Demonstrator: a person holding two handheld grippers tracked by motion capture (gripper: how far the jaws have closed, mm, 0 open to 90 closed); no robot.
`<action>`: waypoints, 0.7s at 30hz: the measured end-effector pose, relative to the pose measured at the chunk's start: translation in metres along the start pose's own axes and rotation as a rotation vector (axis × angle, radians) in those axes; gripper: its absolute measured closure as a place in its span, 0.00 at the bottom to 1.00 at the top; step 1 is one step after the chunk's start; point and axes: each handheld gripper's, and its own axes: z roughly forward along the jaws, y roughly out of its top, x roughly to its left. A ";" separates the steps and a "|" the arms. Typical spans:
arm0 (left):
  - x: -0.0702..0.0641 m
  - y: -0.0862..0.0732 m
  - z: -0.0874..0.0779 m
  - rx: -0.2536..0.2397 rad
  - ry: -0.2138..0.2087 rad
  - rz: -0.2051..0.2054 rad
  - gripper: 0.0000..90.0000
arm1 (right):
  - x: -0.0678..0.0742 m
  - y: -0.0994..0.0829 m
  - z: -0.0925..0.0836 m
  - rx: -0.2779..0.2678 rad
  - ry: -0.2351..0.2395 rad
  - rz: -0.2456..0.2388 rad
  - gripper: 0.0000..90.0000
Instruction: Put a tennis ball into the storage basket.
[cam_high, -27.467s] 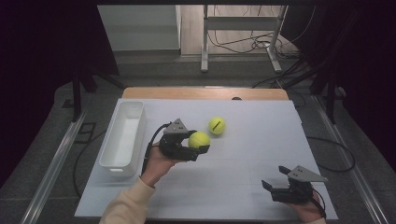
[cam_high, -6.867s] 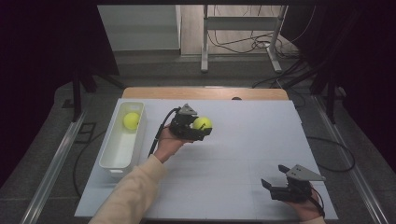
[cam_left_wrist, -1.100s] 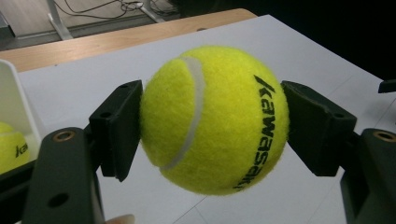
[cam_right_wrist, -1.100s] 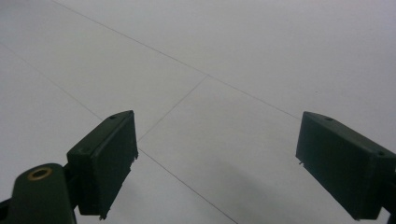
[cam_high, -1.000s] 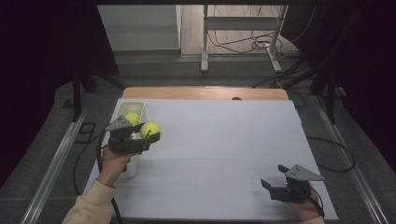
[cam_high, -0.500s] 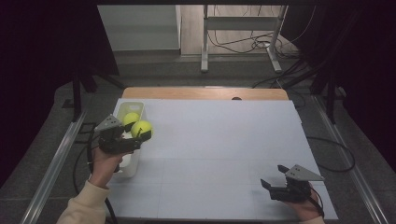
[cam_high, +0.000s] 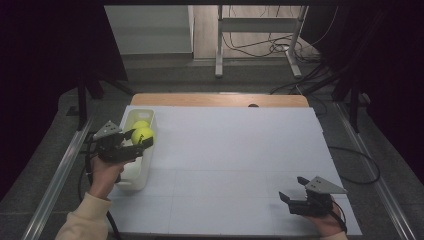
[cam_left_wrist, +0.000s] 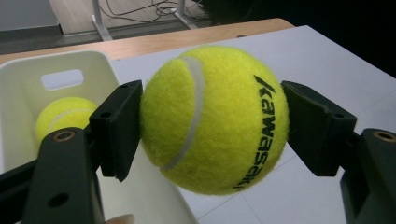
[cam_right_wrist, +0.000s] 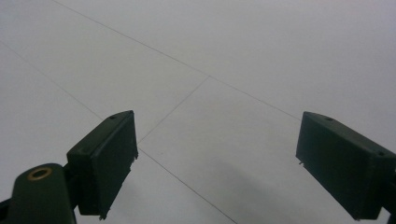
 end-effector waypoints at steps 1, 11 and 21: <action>0.001 0.000 0.000 0.000 0.005 -0.004 0.29 | 0.000 0.000 0.000 0.000 0.000 0.000 0.15; 0.018 -0.001 -0.001 0.016 0.063 -0.033 0.29 | 0.000 0.000 0.000 0.000 0.000 0.000 0.15; 0.031 -0.004 0.000 0.043 0.112 -0.056 0.29 | 0.000 0.000 0.000 0.001 0.001 0.001 0.15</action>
